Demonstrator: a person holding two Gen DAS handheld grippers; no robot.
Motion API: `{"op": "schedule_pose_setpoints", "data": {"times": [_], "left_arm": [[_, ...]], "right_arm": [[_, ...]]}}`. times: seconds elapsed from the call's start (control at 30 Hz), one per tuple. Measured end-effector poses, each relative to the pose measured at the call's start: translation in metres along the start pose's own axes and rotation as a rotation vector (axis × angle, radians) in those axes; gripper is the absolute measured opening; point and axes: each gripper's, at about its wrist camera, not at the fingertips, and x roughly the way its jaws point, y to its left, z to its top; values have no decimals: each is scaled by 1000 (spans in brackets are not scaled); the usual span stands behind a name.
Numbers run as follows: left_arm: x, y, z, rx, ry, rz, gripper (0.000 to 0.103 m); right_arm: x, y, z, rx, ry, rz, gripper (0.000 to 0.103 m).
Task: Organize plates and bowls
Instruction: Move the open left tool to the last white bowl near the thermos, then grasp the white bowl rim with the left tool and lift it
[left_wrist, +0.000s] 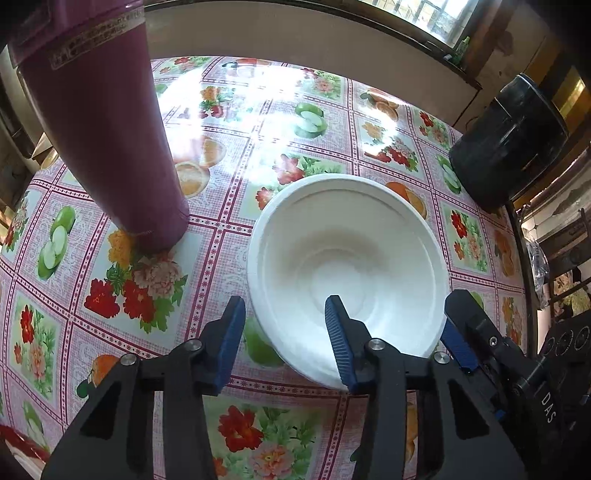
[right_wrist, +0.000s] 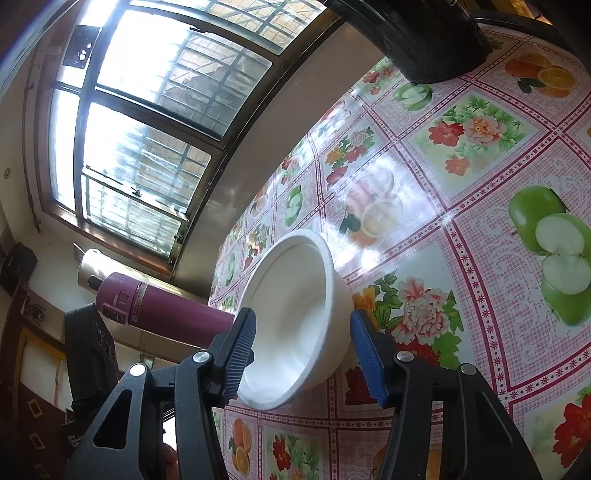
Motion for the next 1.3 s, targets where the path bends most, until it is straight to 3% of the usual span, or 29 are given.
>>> {"op": "schedule_pose_setpoints", "data": {"times": [0.13,0.27,0.33,0.43,0.53,1.3], "left_arm": [[4,0,-1,-7,12,-9,30],[3,-1,-2,-10,8,-14,27],[2,0,-2,-15,8,-16,18],[3,3,-4,-30,10,-22,16],[2,7,-5,-42,11,-25,15],[-6,3,-18,-79,35,-50,15]], "right_arm": [[0,-1,1,3,-3,2,51],[-1,-1,0,-1,-10,-3,43],[-2,-1,0,-4,-21,-22,30],[-3,-2,1,-10,-28,-43,16],[-2,-4,0,-12,-28,-56,8],[-20,-11,-7,47,3,-87,7]]}}
